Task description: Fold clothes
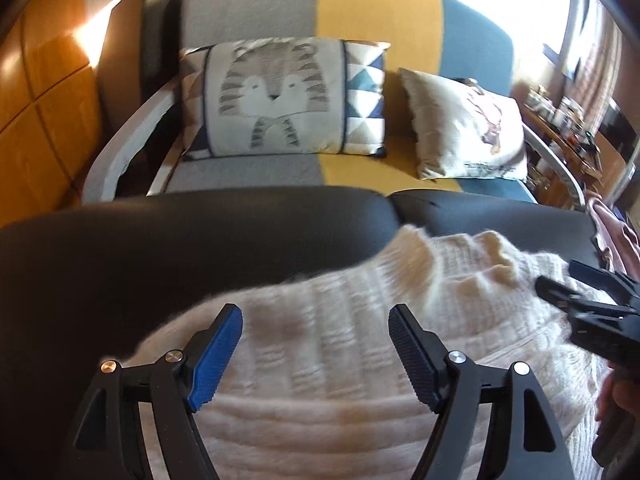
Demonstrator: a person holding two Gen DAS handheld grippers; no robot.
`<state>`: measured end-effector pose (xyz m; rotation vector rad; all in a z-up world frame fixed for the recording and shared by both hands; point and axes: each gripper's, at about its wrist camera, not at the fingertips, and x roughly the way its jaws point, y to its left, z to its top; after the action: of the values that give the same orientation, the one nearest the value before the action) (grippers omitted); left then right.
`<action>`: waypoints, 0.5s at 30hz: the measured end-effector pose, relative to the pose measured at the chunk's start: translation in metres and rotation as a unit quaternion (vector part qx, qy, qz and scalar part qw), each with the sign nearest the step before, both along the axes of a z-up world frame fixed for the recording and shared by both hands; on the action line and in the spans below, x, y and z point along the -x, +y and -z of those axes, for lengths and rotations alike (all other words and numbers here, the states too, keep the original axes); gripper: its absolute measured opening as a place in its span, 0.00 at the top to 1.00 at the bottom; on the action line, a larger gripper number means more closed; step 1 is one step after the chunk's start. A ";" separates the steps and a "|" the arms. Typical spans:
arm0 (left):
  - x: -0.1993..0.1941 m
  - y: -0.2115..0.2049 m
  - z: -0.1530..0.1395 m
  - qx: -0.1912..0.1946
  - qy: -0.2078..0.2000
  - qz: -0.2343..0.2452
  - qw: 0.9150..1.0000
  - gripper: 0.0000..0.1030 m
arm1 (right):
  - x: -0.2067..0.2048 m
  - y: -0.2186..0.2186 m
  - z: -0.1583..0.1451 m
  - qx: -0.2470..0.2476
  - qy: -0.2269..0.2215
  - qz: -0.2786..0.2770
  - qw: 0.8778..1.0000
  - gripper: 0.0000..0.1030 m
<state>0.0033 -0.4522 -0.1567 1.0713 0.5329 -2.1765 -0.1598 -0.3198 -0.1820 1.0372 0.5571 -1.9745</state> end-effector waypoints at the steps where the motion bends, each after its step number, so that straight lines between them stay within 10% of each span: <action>1: 0.007 0.002 0.001 0.000 0.000 0.008 1.000 0.25 | 0.003 -0.003 0.006 -0.003 -0.006 0.000 1.000 0.21; 15: 0.044 -0.008 0.025 0.011 -0.022 0.025 0.999 0.21 | 0.029 -0.008 0.023 0.010 -0.027 0.019 0.999 0.15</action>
<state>-0.0403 -0.4598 -0.1820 1.1302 0.4655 -2.1912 -0.1884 -0.3280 -0.2047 1.0924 0.4901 -1.9739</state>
